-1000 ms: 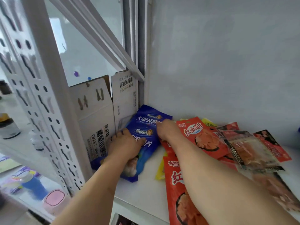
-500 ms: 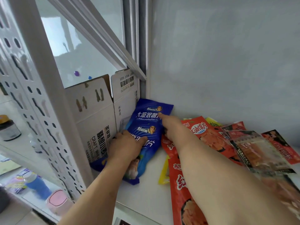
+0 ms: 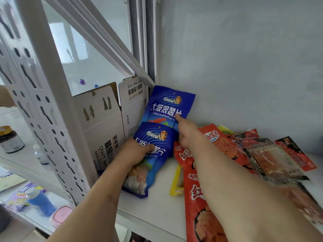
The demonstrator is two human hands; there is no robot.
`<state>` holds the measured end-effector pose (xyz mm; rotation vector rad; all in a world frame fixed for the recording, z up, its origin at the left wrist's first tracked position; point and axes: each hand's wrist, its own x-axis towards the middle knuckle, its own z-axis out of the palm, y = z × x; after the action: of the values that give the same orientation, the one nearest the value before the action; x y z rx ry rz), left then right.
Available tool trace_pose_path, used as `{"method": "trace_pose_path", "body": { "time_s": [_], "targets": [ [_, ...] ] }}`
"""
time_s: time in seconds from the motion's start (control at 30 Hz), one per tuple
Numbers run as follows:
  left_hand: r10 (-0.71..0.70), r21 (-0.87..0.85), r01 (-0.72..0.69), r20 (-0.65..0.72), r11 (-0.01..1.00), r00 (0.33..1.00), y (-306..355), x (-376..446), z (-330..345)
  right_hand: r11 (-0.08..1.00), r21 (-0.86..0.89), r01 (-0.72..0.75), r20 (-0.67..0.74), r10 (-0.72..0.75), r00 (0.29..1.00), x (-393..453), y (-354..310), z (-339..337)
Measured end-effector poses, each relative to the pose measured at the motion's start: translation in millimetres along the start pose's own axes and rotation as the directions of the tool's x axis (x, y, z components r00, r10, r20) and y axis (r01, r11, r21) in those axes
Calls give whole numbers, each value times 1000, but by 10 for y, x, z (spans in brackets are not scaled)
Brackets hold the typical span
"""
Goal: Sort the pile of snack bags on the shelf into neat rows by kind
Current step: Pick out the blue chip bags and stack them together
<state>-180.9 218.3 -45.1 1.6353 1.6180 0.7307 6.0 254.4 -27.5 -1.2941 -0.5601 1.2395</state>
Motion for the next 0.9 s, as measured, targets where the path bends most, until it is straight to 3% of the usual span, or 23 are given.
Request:
{"method": "trace_pose_path", "body": {
  "time_s": [0.13, 0.23, 0.33, 0.53, 0.7, 0.9],
  "targets": [
    [40, -31, -41, -29, 999, 999, 93, -7, -6, 993, 103, 57, 59, -64, 996, -75, -58, -56],
    [75, -20, -76, -59, 997, 995, 172, -23, 12, 994, 67, 91, 181, -102, 978, -176, -105, -99],
    [111, 13, -110, -70, 994, 991, 248, -77, 13, 994, 35, 100, 213, -105, 971, -287, -173, -126],
    [192, -46, -198, -100, 979, 976, 413, -172, -47, 963, 184, 198, 81, -216, 973, -352, -341, -235],
    [317, -122, -332, -125, 936, 940, 653, -332, -130, 872, 306, 383, -71, -380, 922, -574, -572, -471],
    [460, -127, -475, -134, 871, 878, 1037, -657, -67, 824, 258, 505, -284, -435, 855, -864, -643, -879]
  ]
}}
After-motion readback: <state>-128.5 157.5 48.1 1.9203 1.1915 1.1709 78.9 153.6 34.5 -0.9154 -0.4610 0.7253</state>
